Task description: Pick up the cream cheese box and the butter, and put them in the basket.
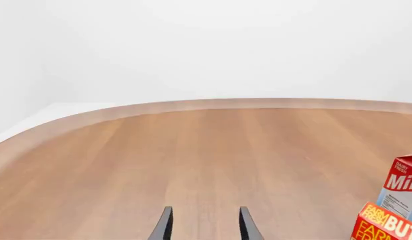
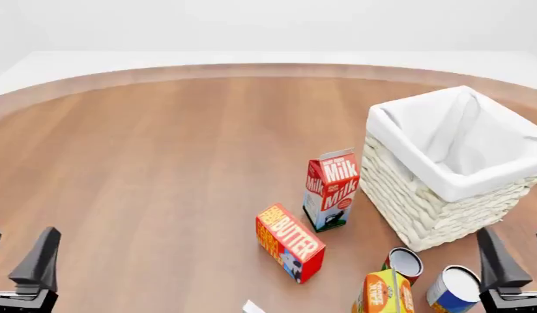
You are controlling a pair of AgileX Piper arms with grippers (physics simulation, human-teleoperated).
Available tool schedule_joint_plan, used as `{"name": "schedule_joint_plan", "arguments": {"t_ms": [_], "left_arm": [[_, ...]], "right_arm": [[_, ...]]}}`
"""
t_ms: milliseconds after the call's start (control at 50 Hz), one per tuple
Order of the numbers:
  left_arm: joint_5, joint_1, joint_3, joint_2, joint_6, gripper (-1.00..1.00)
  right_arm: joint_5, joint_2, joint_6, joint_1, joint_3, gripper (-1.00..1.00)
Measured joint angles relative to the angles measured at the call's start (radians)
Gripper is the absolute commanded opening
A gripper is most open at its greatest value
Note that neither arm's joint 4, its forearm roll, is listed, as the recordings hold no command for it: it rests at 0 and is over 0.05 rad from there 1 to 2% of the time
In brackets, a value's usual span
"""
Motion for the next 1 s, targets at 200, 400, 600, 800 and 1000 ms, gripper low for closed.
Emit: {"name": "schedule_joint_plan", "arguments": {"t_ms": [200,400,600,800,1000], "left_arm": [[-0.001,0.0,-0.002,0.003,0.0,1.0],[-0.001,0.0,-0.002,0.004,0.0,1.0],[-0.001,0.0,-0.002,0.004,0.0,1.0],[-0.001,0.0,-0.003,0.004,0.0,1.0],[-0.001,0.0,-0.003,0.004,0.0,1.0]], "right_arm": [[0.021,0.002,0.019,0.022,-0.028,1.0],[0.056,0.072,0.022,0.092,-0.131,1.0],[0.115,0.21,0.039,0.243,-0.315,1.0],[0.196,0.365,0.061,0.374,-0.53,1.0],[0.265,0.506,0.048,0.489,-0.711,1.0]]}}
